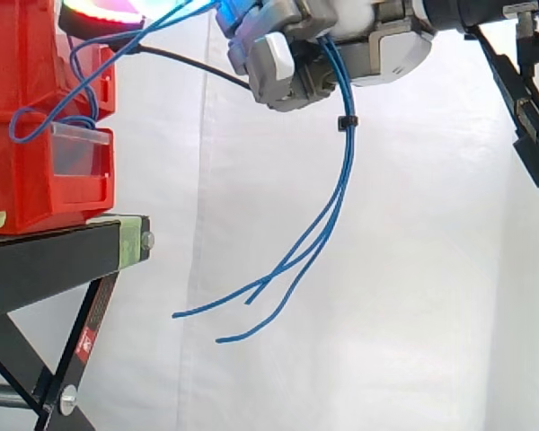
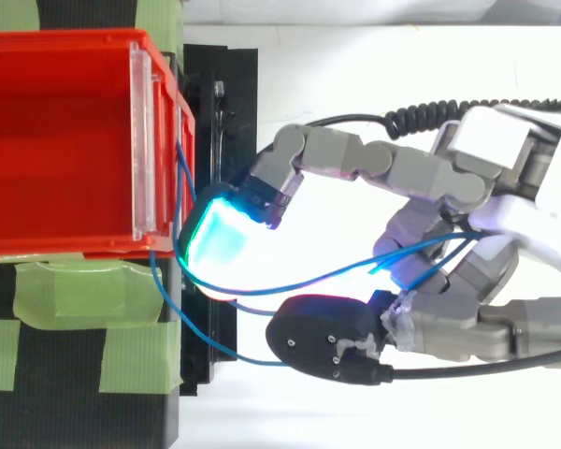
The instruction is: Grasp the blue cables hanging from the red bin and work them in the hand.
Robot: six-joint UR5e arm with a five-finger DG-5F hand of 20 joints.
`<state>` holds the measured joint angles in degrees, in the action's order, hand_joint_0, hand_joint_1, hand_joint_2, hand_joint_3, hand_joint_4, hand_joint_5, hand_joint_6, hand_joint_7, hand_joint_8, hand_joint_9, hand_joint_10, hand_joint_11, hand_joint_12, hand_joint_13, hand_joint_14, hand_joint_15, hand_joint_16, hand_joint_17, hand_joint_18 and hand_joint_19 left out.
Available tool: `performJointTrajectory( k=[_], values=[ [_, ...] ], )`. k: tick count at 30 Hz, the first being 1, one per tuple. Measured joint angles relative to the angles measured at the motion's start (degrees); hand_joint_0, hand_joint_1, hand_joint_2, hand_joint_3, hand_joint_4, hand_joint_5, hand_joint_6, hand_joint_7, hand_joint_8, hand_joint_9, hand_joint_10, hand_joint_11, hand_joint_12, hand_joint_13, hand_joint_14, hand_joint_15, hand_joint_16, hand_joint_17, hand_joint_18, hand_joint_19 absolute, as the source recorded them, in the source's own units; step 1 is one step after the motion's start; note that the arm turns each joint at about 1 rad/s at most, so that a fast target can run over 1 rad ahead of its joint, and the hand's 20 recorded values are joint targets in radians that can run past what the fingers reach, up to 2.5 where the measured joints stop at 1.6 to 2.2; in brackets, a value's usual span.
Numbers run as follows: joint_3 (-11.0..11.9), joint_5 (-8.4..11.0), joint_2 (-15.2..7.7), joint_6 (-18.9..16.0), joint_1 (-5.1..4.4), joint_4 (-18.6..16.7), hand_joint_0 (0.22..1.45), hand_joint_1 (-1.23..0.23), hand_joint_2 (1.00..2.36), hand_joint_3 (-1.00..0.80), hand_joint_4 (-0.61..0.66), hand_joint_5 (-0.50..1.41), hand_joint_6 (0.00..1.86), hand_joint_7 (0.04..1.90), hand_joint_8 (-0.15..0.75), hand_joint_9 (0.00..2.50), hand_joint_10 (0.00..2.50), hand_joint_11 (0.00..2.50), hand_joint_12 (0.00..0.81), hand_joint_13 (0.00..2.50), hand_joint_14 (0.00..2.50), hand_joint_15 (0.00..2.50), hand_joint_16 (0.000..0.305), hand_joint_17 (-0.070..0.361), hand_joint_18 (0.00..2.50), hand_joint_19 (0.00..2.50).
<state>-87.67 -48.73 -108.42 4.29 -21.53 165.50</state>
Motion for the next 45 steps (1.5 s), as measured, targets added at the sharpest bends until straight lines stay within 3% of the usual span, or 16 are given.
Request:
performJointTrajectory(
  k=[8,18,30,45],
  values=[
    [0.0,-0.21,0.0,-2.5,-0.02,0.0,0.87,-0.75,1.02,-0.36,0.24,0.21,0.11,1.32,0.535,1.78,2.5,2.5,0.712,2.02,2.5,1.97,0.237,0.178,2.5,0.65],
    [0.0,-0.23,0.0,-2.6,-0.01,0.0,0.82,-0.72,1.01,-0.74,0.28,0.3,0.12,1.35,0.535,1.78,2.5,2.5,0.712,2.02,2.5,1.97,0.237,0.178,2.5,0.65],
    [0.0,-0.23,0.0,-2.4,-0.02,-0.1,0.82,-0.71,1.0,-0.9,0.29,0.36,0.22,1.34,0.535,1.78,2.5,2.5,0.712,2.02,2.5,1.97,0.237,0.178,2.5,0.65],
    [0.0,-0.23,0.0,-2.4,-0.08,-0.1,0.88,-0.72,1.01,-0.79,0.26,0.41,0.32,1.35,0.535,1.78,2.5,2.5,0.712,2.02,2.5,1.97,0.237,0.178,2.5,0.65]
  ],
)
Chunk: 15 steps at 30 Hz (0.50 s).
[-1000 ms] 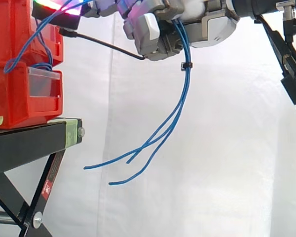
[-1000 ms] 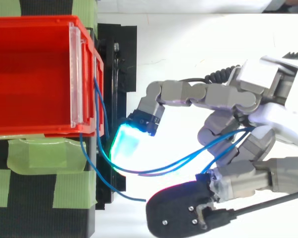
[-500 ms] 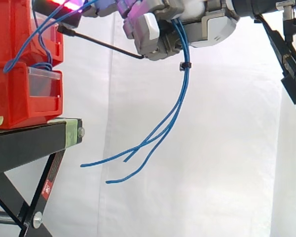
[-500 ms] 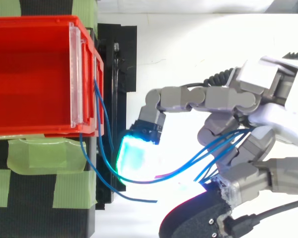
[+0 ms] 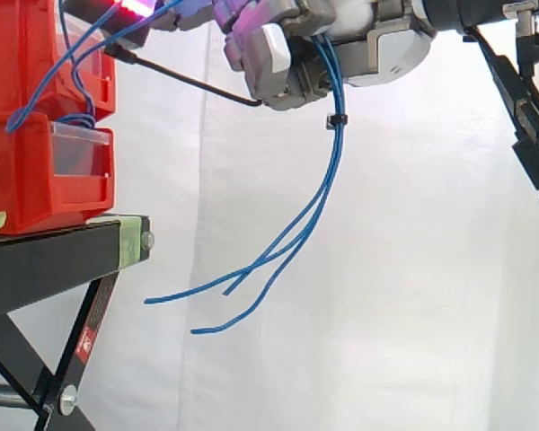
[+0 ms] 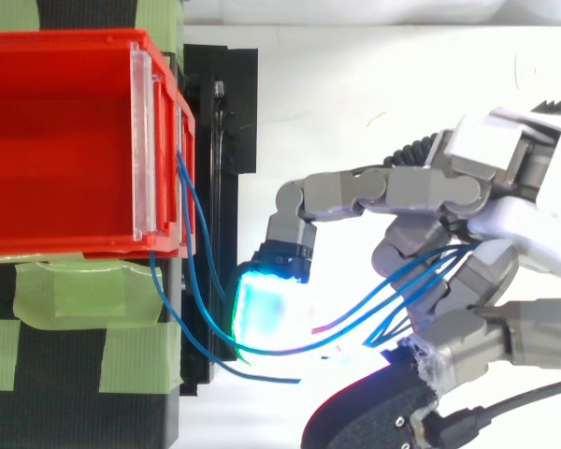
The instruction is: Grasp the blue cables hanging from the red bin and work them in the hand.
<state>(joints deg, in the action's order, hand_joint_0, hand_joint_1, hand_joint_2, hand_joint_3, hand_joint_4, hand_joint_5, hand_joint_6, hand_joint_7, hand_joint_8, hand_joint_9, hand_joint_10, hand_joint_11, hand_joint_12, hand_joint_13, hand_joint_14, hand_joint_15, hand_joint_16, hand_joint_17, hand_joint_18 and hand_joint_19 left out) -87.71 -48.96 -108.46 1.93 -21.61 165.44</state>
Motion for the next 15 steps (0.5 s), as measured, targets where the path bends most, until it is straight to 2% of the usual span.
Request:
performJointTrajectory(
  k=[15],
  values=[
    [0.0,-0.06,0.0,1.3,-0.01,0.0,0.84,-0.68,1.01,-0.84,0.25,0.41,0.37,1.35,0.535,1.78,2.5,2.5,0.712,2.02,2.5,1.97,0.237,0.178,2.5,0.65]
  ],
)
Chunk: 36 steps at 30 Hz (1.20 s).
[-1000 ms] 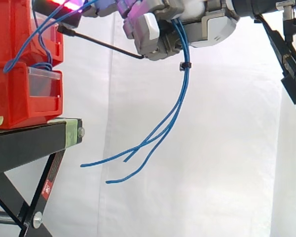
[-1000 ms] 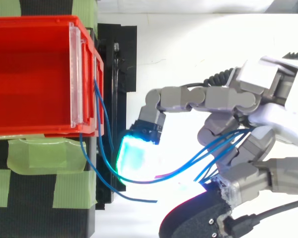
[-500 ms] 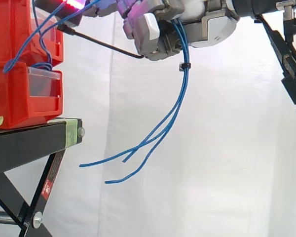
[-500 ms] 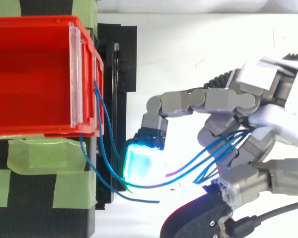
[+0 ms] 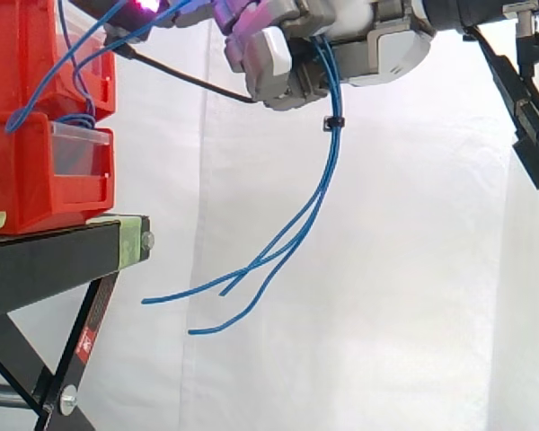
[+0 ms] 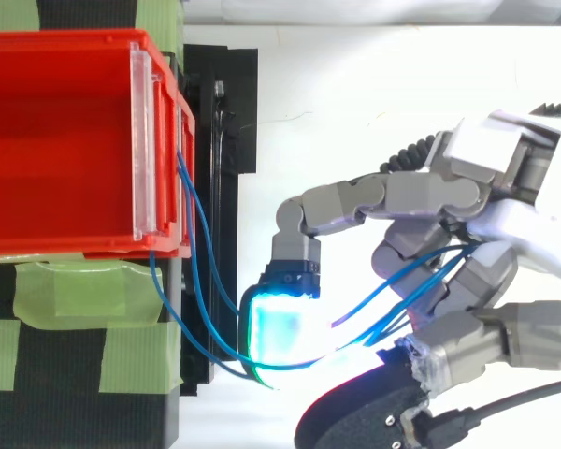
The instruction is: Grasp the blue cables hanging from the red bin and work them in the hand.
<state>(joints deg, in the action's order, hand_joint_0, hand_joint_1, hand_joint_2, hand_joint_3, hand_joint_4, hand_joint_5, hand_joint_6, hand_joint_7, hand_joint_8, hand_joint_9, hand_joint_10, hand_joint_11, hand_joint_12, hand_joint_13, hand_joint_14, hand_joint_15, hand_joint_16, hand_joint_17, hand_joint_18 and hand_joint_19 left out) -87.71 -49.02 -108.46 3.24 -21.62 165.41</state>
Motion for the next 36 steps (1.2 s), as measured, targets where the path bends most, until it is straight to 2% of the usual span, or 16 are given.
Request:
performJointTrajectory(
  k=[9,18,24,33,36],
  values=[
    [0.0,0.35,0.0,3.6,0.0,0.0,0.81,-0.66,1.0,-0.9,0.25,0.42,0.37,1.36,0.535,1.78,2.5,2.5,0.712,2.02,2.5,1.97,0.237,0.178,2.5,0.65],
    [0.0,2.1,0.0,6.0,0.05,0.2,0.83,-0.66,1.0,-0.89,0.25,0.43,0.39,1.35,0.535,1.78,2.5,2.5,0.712,2.02,2.5,1.97,0.237,0.178,2.5,0.65],
    [0.0,2.24,0.0,6.3,0.09,0.1,0.88,-0.67,1.01,-0.73,0.24,0.43,0.39,1.36,0.535,1.78,2.5,2.5,0.712,2.02,2.5,1.97,0.237,0.178,2.5,0.65],
    [0.0,2.14,0.0,7.9,0.23,0.1,0.86,-0.67,1.02,-0.38,0.22,0.43,0.36,1.39,0.535,1.78,2.5,2.5,0.712,2.02,2.5,1.97,0.237,0.178,2.5,0.65],
    [0.0,1.92,0.0,8.2,0.27,0.0,0.86,-0.67,1.02,-0.34,0.23,0.43,0.36,1.38,0.535,1.78,2.5,2.5,0.712,2.02,2.5,1.97,0.237,0.178,2.5,0.65]
  ],
)
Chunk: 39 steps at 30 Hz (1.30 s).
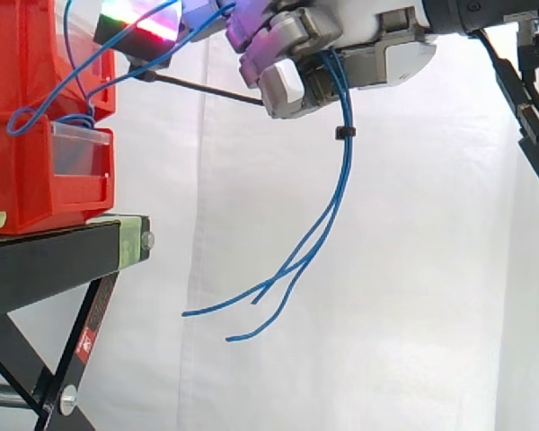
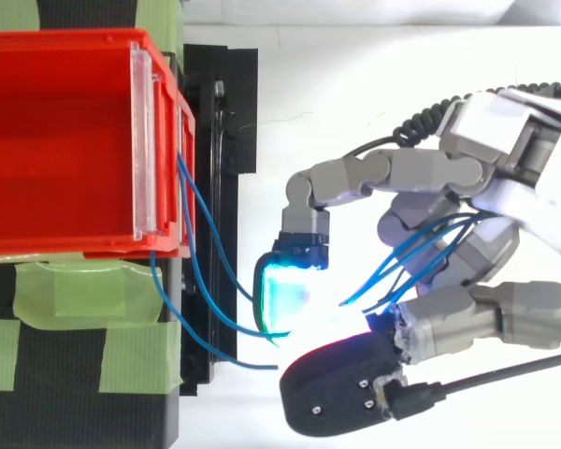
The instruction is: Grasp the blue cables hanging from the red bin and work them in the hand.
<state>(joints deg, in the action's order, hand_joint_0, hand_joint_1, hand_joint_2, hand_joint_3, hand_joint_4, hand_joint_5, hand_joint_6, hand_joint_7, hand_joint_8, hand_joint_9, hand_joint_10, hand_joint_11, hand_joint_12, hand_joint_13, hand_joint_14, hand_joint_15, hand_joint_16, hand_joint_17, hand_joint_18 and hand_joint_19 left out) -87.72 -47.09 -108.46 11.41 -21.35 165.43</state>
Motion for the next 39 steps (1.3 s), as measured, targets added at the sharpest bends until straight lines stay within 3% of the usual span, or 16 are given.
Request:
performJointTrajectory(
  k=[17,31,39],
  values=[
    [0.0,-0.52,0.0,4.0,0.29,0.0,0.88,-0.67,1.01,0.0,0.26,0.42,0.36,1.36,0.535,1.78,2.5,2.5,0.712,2.02,2.5,1.97,0.237,0.178,2.5,0.65],
    [0.0,-0.48,0.0,8.5,0.34,0.3,0.89,-0.67,1.01,0.02,0.26,0.42,0.36,1.36,0.535,1.78,2.5,2.5,0.712,2.02,2.5,1.97,0.237,0.178,2.5,0.65],
    [0.0,-0.48,0.0,10.3,0.34,2.3,0.89,-0.67,1.01,0.03,0.26,0.41,0.37,1.36,0.535,1.78,2.5,2.5,0.712,2.02,2.5,1.97,0.237,0.178,2.5,0.65]
  ],
)
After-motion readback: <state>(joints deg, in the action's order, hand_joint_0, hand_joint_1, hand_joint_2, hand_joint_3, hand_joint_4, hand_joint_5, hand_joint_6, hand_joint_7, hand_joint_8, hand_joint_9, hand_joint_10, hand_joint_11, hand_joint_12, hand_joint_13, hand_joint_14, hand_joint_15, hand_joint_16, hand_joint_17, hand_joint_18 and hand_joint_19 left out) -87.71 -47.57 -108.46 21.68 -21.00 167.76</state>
